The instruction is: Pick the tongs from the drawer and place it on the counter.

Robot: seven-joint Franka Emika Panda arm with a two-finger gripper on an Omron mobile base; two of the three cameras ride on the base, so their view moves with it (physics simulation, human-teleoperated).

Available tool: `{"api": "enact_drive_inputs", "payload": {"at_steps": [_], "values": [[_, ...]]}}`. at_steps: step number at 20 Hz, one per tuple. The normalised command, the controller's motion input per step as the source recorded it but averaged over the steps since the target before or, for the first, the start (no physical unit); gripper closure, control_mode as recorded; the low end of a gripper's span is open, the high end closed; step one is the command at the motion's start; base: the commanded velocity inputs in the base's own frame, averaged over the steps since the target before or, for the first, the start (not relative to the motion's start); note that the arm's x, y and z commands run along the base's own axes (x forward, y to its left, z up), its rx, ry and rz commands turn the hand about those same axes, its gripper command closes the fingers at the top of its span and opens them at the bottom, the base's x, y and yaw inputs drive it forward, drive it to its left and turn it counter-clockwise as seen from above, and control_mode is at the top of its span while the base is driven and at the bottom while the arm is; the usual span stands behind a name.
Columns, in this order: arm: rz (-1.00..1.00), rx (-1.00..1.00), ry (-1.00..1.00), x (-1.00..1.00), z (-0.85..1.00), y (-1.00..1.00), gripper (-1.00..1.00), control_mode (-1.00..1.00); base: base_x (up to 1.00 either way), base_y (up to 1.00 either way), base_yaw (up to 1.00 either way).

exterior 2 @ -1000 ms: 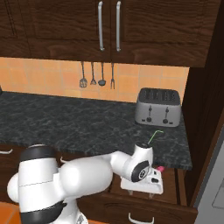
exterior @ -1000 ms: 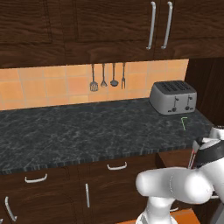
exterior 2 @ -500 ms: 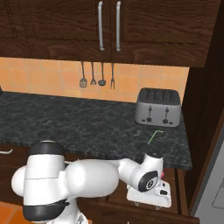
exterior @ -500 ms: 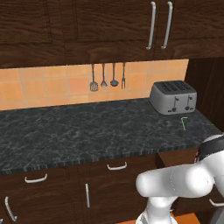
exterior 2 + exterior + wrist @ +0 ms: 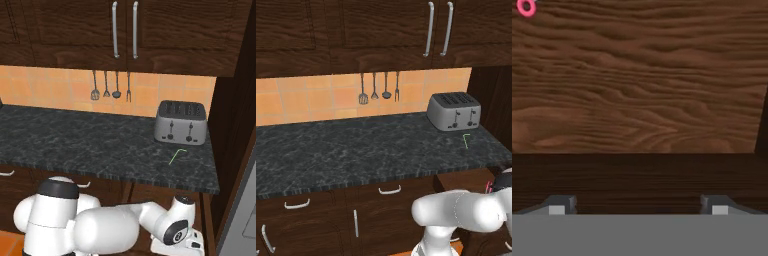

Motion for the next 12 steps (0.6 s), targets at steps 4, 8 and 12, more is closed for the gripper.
{"api": "enact_drive_inputs", "payload": {"at_steps": [4, 8, 12], "values": [[-0.03, 0.04, 0.0, -0.84, 0.02, -0.58, -1.0, -1.0, 0.0, 0.0, 0.0], [-0.01, 0.0, 0.0, -0.49, 0.44, -0.02, -1.0, -1.0, 0.0, 0.0, 0.0], [0.0, 0.01, 0.0, 0.04, 0.49, 0.47, -1.0, -1.0, 0.0, 0.0, 0.0]]}}
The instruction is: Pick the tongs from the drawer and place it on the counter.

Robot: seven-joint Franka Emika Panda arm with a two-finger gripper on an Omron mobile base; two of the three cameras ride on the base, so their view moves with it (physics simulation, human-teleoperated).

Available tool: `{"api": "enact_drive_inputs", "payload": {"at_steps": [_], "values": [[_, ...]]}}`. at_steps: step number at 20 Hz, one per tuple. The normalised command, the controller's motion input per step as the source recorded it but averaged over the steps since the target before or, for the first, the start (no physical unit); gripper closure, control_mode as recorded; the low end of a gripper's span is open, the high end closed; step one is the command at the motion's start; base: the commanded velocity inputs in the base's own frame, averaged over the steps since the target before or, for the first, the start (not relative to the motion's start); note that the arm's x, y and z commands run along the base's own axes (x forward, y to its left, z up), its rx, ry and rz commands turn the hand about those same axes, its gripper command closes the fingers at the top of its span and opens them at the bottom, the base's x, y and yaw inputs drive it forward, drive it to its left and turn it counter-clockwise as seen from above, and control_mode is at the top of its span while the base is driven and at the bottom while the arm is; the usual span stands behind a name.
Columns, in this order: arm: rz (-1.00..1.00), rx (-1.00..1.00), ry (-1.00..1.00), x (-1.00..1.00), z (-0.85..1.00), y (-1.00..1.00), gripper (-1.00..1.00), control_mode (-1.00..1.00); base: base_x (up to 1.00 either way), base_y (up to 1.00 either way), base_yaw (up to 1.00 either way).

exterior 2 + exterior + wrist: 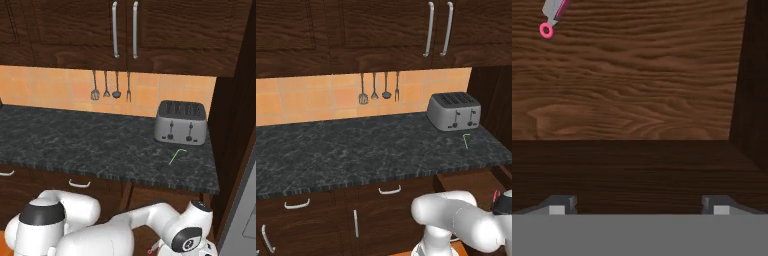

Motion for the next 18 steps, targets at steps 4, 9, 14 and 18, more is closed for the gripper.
{"api": "enact_drive_inputs", "payload": {"at_steps": [4, 9, 14, 18], "values": [[0.0, 0.03, 0.0, 0.36, 0.29, 0.67, -1.0, -1.0, 0.0, 0.0, 0.0], [0.0, 0.09, -0.03, 0.45, 0.21, 0.7, -1.0, -1.0, 0.0, 0.0, 0.0], [0.0, 0.1, -0.07, 0.49, 0.0, 0.49, -1.0, -1.0, 0.0, 0.0, 0.0], [-0.09, 0.02, -0.03, 0.71, -0.05, 0.12, -1.0, -1.0, 0.0, 0.0, 0.0]]}}
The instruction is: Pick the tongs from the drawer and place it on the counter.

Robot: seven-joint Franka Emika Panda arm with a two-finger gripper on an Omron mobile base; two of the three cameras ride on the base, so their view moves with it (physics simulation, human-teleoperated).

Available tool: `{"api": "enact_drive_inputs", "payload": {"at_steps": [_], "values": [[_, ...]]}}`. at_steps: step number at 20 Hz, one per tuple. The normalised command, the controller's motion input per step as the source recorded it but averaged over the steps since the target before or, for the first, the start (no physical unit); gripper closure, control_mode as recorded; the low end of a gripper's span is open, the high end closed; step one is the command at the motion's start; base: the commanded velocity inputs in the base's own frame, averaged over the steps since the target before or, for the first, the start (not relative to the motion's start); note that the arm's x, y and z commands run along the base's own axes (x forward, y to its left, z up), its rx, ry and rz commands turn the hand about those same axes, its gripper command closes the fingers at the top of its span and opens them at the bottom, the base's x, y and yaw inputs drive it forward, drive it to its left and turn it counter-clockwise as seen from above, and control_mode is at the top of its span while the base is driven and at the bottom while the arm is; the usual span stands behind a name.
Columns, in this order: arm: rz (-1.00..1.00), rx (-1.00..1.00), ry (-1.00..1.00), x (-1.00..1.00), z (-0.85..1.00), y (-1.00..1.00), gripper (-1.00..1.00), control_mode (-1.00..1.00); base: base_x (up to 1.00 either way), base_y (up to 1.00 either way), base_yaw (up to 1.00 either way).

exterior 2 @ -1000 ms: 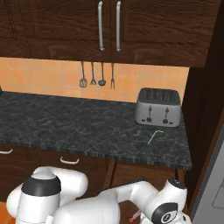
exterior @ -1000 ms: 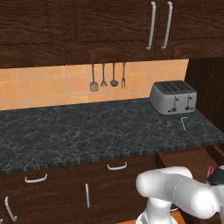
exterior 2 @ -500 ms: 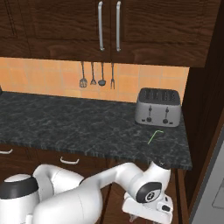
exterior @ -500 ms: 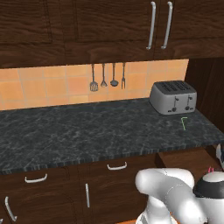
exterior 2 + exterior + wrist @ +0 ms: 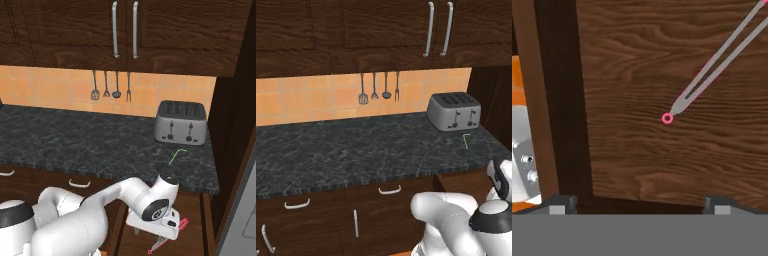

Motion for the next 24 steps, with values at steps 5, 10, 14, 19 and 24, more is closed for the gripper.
{"api": "enact_drive_inputs", "payload": {"at_steps": [5, 10, 14, 19, 24], "values": [[-0.12, 0.0, 0.0, 0.8, -0.21, 0.0, -1.0, -1.0, 0.0, 0.0, 0.0], [-0.16, -0.01, 0.0, 0.65, -0.48, -0.12, -1.0, -1.0, 0.0, 0.0, 0.0], [-0.08, 0.0, 0.0, 0.18, -0.3, -0.74, -1.0, -1.0, 0.0, 0.0, 0.0], [-0.03, 0.0, 0.0, 0.0, -0.16, -0.64, -1.0, -1.0, 0.0, 0.0, 0.0], [-0.04, 0.0, -0.01, 0.0, -0.5, -0.32, -1.0, -1.0, 0.0, 0.0, 0.0]]}}
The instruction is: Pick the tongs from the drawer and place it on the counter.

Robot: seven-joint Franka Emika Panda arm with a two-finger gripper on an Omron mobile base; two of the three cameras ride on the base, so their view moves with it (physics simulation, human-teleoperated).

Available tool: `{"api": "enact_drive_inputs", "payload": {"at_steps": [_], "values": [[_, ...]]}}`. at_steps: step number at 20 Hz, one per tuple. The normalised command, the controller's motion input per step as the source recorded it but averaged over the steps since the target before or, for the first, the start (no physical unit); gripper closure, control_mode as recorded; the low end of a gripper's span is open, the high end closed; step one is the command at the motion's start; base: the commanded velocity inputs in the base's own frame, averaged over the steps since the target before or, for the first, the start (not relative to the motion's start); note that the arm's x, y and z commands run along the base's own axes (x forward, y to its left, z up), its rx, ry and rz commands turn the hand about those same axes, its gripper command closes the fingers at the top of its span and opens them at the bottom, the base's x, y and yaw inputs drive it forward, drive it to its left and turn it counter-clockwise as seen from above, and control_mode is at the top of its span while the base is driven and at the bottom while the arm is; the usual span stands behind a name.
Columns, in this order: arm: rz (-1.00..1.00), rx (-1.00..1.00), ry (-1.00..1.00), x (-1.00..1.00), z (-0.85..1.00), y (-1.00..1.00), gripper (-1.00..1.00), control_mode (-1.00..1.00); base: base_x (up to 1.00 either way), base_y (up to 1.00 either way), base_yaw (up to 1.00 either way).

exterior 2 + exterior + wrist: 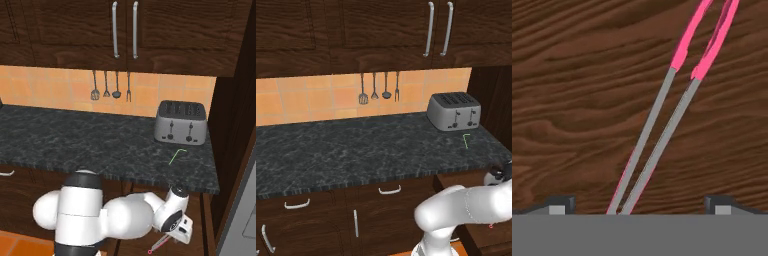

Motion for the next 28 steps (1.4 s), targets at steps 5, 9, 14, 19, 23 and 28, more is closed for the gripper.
{"api": "enact_drive_inputs", "payload": {"at_steps": [5, 9, 14, 19, 23, 28], "values": [[-0.01, 0.0, 0.0, 0.0, -0.26, -0.03, -1.0, -1.0, 0.0, 0.0, 0.0], [0.0, 0.0, 0.0, 0.04, -0.32, 0.01, -1.0, -1.0, 0.0, 0.0, 0.0], [0.0, 0.0, 0.0, 0.02, -0.3, 0.01, -1.0, -1.0, 0.0, 0.0, 0.0], [0.0, 0.0, 0.0, 0.0, -0.24, 0.0, -1.0, -1.0, 0.0, 0.0, 0.0], [0.0, 0.0, 0.0, 0.0, -0.13, 0.0, 1.0, -1.0, 0.0, 0.0, 0.0], [0.0, 0.0, 0.0, 0.0, 0.0, 0.0, 1.0, -1.0, 0.0, 0.0, 0.0]]}}
